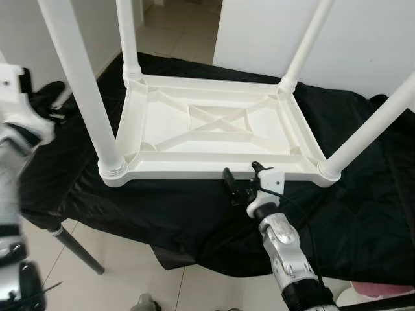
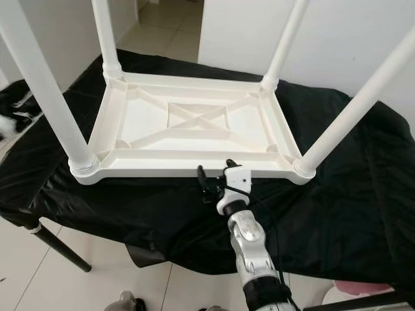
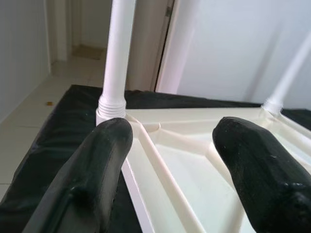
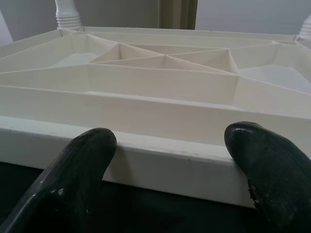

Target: Building children table

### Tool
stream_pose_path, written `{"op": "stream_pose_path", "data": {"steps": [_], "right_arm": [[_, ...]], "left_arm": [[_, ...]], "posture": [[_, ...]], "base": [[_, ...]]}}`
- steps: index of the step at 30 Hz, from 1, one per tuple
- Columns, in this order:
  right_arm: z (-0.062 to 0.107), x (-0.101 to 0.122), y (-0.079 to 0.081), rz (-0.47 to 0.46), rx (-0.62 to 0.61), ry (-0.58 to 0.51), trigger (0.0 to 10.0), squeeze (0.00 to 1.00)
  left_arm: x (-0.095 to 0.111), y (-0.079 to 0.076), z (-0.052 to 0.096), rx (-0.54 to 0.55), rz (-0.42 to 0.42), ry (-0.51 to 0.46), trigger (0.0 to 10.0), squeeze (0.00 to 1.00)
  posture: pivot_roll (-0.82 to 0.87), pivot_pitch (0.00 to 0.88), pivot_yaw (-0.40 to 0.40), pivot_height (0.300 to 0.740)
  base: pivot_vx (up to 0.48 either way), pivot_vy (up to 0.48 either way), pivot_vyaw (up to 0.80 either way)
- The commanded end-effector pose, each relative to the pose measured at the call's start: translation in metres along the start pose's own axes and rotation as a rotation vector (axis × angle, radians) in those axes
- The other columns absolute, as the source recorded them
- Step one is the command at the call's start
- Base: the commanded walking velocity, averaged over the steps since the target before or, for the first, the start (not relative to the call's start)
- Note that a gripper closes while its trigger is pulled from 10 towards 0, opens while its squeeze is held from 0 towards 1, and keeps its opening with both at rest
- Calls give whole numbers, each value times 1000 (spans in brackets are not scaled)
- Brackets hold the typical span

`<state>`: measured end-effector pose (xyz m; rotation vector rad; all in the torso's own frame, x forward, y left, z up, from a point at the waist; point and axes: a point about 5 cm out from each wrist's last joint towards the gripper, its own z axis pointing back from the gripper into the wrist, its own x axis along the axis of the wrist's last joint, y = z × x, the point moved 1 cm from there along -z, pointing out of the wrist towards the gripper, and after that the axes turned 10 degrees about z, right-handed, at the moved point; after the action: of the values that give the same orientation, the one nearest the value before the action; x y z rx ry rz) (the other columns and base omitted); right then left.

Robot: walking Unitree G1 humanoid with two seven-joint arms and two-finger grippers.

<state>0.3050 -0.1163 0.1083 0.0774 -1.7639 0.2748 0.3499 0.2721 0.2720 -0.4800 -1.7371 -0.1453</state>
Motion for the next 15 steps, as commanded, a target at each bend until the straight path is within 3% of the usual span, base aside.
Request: {"op": "stream_pose_path", "data": {"steps": [1, 2, 5, 8, 10, 15], "right_arm": [[4, -5, -5, -4, -22, 30, 10000, 0], [9, -7, -9, -10, -42, 41, 10000, 0], [9, -7, -9, -10, -42, 41, 10000, 0], [28, -17, -18, -18, -161, 124, 10000, 0], [28, -17, -18, -18, -161, 124, 10000, 0], [39, -14, -23, 15, -259, 133, 10000, 0]], "left_arm": [[0, 5, 0, 49, -4, -10, 10000, 0], [-1, 6, -6, 60, 20, -18, 10000, 0], [-1, 6, -6, 60, 20, -18, 10000, 0], [-13, 5, -35, 82, 50, -9, 10000, 0], [-13, 5, -35, 82, 50, -9, 10000, 0], [-30, -13, -52, -4, 31, 24, 10000, 0]], "posture": [[95, 70, -42, 740], [92, 69, -40, 740], [92, 69, -40, 740], [59, 57, -42, 740], [59, 57, -42, 740], [37, 52, -40, 740]], "base": [[0, 0, 0], [0, 0, 0], [0, 0, 0], [0, 0, 0], [0, 0, 0], [0, 0, 0]]}}
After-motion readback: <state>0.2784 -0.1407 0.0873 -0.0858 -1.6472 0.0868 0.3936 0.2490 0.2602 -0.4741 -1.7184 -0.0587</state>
